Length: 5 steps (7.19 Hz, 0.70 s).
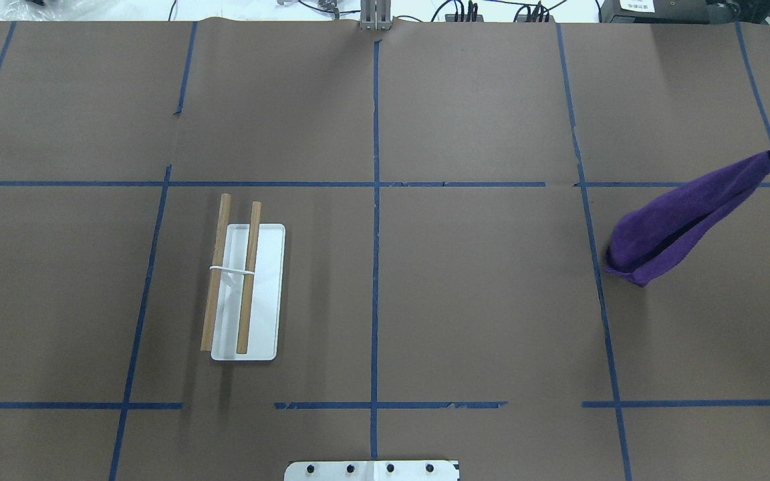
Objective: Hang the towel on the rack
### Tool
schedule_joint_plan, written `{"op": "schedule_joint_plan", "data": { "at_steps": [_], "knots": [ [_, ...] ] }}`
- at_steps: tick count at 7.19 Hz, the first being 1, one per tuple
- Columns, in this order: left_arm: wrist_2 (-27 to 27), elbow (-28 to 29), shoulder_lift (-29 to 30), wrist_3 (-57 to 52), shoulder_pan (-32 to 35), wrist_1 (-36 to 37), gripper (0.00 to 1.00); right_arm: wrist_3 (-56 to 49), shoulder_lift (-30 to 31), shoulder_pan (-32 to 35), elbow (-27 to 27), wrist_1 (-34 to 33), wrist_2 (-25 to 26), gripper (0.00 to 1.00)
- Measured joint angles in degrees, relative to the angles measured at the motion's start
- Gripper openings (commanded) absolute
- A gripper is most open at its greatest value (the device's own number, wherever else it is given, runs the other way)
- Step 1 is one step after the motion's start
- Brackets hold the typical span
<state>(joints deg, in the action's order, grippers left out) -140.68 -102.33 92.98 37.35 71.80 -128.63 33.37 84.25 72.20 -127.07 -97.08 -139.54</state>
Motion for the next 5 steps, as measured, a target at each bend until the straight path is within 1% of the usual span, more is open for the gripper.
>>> {"op": "schedule_joint_plan", "data": {
  "at_steps": [2, 3, 5],
  "knots": [
    [0.0, -2.0, 8.4, 26.1, -7.6, -0.6, 1.00, 20.3, -11.8, -5.6, -0.5, -0.1, -0.9, 0.00],
    [0.1, -2.0, 12.7, 37.9, -10.6, -0.5, 1.00, 28.3, -17.1, -7.9, -0.3, -0.1, -0.8, 0.00],
    [1.4, -1.2, 20.4, 56.2, -16.9, 0.2, 1.00, 40.5, -25.8, -11.4, 1.1, 0.0, 0.5, 0.00]
  ]
}}
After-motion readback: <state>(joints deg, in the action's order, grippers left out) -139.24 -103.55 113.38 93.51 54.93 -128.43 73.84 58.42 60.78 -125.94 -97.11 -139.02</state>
